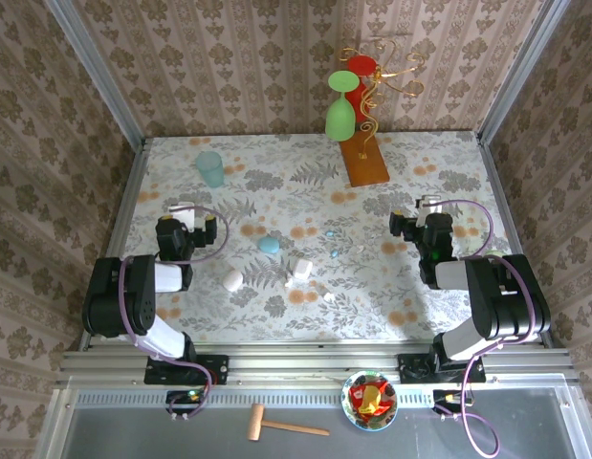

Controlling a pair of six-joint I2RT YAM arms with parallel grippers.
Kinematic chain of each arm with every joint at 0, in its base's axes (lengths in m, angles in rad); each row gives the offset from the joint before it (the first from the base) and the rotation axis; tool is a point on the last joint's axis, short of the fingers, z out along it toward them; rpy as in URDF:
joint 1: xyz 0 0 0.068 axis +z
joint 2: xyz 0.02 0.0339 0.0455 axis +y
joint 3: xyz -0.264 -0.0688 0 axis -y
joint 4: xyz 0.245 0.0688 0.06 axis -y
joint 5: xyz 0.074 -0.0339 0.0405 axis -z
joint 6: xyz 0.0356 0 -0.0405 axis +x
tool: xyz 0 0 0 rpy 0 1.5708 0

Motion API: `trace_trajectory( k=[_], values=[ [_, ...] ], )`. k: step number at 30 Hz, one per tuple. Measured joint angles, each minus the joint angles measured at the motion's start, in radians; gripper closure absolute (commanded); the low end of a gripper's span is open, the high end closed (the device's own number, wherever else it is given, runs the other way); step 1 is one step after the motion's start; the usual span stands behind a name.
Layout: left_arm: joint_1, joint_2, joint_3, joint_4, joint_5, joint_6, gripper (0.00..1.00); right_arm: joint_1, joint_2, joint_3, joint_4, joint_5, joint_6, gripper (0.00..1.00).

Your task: Insert wireless bluetooth earbuds into charging case

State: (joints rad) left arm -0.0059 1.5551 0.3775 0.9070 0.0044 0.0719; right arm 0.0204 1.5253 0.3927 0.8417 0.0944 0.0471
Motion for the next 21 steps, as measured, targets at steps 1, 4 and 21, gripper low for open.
trace_trajectory(
  k=[1,4,21],
  values=[
    [0.000,0.000,0.000,0.000,0.000,0.000,0.00,0.000,0.000,0.000,0.000,-0.001,0.000,0.00],
    [-0.008,-0.019,0.000,-0.019,-0.005,0.000,0.00,0.000,-0.027,0.000,-0.033,-0.001,0.000,0.00],
    [-0.349,-0.484,0.165,-0.530,-0.166,0.006,0.00,0.290,-0.470,0.287,-0.741,0.000,0.162,0.00]
  ],
)
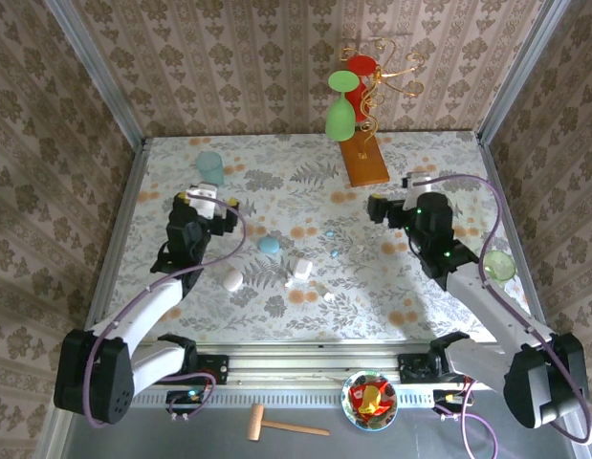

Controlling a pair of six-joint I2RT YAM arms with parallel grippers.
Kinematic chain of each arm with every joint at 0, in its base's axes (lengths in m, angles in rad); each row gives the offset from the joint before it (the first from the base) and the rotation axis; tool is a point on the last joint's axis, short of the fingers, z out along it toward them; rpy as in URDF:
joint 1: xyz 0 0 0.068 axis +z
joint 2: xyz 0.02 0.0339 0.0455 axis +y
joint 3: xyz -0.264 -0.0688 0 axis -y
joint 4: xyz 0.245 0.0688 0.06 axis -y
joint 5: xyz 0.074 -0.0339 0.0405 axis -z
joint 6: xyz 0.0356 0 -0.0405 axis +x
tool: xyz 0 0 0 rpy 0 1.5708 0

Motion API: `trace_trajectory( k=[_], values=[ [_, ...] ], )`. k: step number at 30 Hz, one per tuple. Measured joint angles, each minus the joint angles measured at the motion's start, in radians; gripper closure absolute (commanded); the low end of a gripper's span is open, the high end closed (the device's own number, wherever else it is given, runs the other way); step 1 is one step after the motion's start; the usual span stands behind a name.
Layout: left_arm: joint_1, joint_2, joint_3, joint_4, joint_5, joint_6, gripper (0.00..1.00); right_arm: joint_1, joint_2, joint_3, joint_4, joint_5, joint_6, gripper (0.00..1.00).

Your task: Insert wireless bluetooth earbuds into charging case

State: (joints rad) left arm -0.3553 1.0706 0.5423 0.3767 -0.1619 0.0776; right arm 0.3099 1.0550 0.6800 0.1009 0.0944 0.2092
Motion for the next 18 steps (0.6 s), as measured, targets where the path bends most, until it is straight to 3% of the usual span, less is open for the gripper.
trace_trajectory(
  k=[8,14,18],
  values=[
    [-0.168,-0.077,0.018,-0.161,0.001,-0.032,0.00,0.335,0.048,0.002,-0.159,0.009,0.275,0.00],
    [-0.175,-0.138,0.016,-0.225,-0.011,-0.067,0.00,0.528,0.278,0.061,-0.236,0.107,0.413,0.03],
    [-0.175,-0.144,0.011,-0.245,-0.040,-0.079,0.00,0.607,0.486,0.223,-0.336,0.203,0.493,0.05]
  ],
)
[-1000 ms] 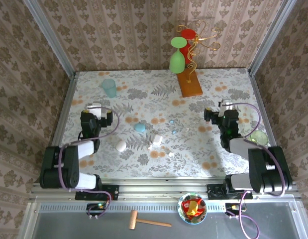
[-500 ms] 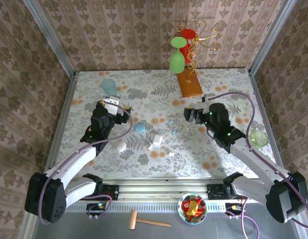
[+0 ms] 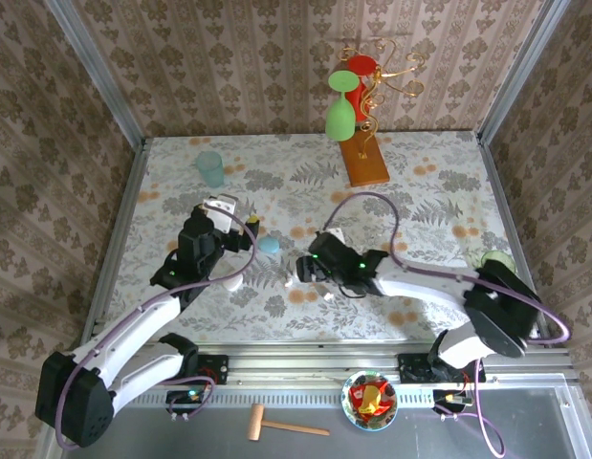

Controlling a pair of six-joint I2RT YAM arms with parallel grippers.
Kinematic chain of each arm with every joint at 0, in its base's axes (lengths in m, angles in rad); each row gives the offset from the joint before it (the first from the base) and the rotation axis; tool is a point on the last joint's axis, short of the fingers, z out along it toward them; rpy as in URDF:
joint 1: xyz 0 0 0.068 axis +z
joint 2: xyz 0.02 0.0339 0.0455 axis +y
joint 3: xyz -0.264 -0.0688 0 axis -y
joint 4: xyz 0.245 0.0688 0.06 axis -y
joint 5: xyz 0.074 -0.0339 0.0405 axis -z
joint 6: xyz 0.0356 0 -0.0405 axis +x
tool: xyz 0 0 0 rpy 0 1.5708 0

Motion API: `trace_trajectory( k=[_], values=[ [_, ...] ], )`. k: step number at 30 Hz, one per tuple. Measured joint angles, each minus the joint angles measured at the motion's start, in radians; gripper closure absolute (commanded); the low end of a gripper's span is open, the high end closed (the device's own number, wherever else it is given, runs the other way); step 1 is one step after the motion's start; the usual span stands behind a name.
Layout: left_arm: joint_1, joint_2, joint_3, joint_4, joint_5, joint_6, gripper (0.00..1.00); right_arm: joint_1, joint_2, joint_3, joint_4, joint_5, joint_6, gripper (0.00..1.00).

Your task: Insert wireless bluetooth earbuds into charging case

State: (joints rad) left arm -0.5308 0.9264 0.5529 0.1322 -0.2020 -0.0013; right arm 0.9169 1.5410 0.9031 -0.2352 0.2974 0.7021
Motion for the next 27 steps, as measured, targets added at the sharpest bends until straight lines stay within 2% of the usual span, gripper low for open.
trace_trajectory(
  k=[5,12,21,27],
  values=[
    [0.000,0.000,-0.010,-0.037,-0.027,-0.004,0.00,0.045,0.169,0.169,-0.072,0.065,0.058,0.14],
    [0.000,-0.010,-0.024,-0.044,-0.041,-0.006,0.00,0.058,0.292,0.237,-0.135,0.093,0.097,0.25],
    [0.000,-0.014,-0.028,-0.043,-0.042,-0.007,0.00,0.058,0.340,0.282,-0.193,0.100,0.087,0.30],
    [0.000,-0.014,-0.028,-0.043,-0.042,-0.007,0.00,0.056,0.339,0.279,-0.240,0.116,0.075,0.40]
  ],
)
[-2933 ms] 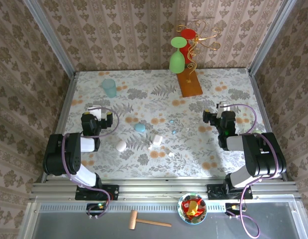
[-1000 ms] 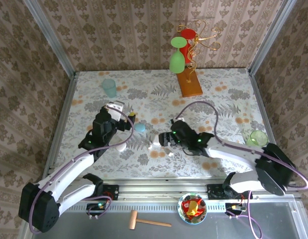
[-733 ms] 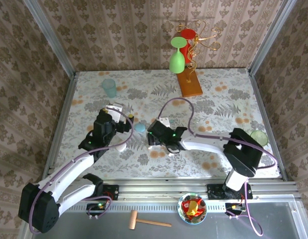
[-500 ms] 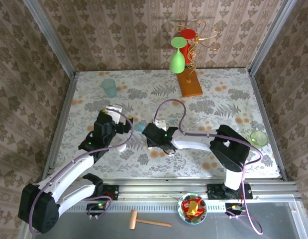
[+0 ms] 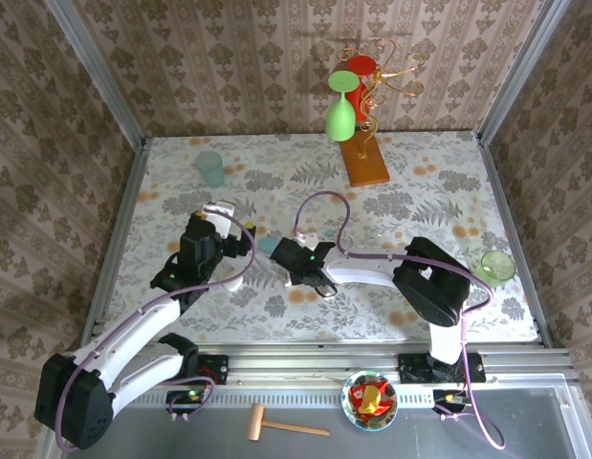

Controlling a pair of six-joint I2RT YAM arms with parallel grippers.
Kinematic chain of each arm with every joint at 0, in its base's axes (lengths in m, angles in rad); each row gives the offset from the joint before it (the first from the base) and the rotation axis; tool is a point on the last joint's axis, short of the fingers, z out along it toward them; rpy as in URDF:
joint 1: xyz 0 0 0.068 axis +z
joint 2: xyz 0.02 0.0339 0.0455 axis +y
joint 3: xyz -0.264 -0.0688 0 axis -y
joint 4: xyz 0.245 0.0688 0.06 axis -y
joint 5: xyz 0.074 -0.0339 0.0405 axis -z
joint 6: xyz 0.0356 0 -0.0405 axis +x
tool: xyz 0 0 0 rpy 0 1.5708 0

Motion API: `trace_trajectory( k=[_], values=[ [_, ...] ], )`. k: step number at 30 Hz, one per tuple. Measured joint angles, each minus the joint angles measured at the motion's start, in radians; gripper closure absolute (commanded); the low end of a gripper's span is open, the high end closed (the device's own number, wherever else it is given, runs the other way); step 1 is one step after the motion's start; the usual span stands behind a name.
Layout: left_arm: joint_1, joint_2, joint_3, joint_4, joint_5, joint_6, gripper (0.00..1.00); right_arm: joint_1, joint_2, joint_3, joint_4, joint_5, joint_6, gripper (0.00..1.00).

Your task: Insert wireless bluetooth earbuds into charging case

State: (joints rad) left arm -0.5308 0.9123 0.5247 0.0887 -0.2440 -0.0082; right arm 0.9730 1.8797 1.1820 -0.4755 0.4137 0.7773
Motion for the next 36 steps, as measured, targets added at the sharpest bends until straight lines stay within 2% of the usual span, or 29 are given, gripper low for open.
trace_trajectory(
  k=[4,11,15,24,28,36],
  values=[
    [0.000,0.000,0.000,0.000,0.000,0.000,0.00,-0.006,-0.016,-0.056,0.034,-0.019,-0.052,0.30],
    [0.000,0.007,0.000,0.000,0.011,0.000,0.00,-0.051,-0.032,-0.098,0.114,-0.114,-0.195,0.21],
    [0.000,0.006,0.000,-0.007,0.018,0.000,0.00,-0.082,-0.041,-0.107,0.137,-0.163,-0.305,0.20],
    [-0.001,0.007,0.000,-0.015,0.035,0.000,0.00,-0.127,-0.039,-0.106,0.175,-0.267,-0.563,0.28],
    [-0.001,0.007,0.000,-0.020,0.037,0.000,0.00,-0.133,-0.034,-0.102,0.187,-0.300,-0.637,0.42],
    [-0.001,0.007,0.000,-0.038,0.038,0.000,0.00,-0.148,-0.031,-0.101,0.199,-0.341,-0.713,0.59]
  ],
)
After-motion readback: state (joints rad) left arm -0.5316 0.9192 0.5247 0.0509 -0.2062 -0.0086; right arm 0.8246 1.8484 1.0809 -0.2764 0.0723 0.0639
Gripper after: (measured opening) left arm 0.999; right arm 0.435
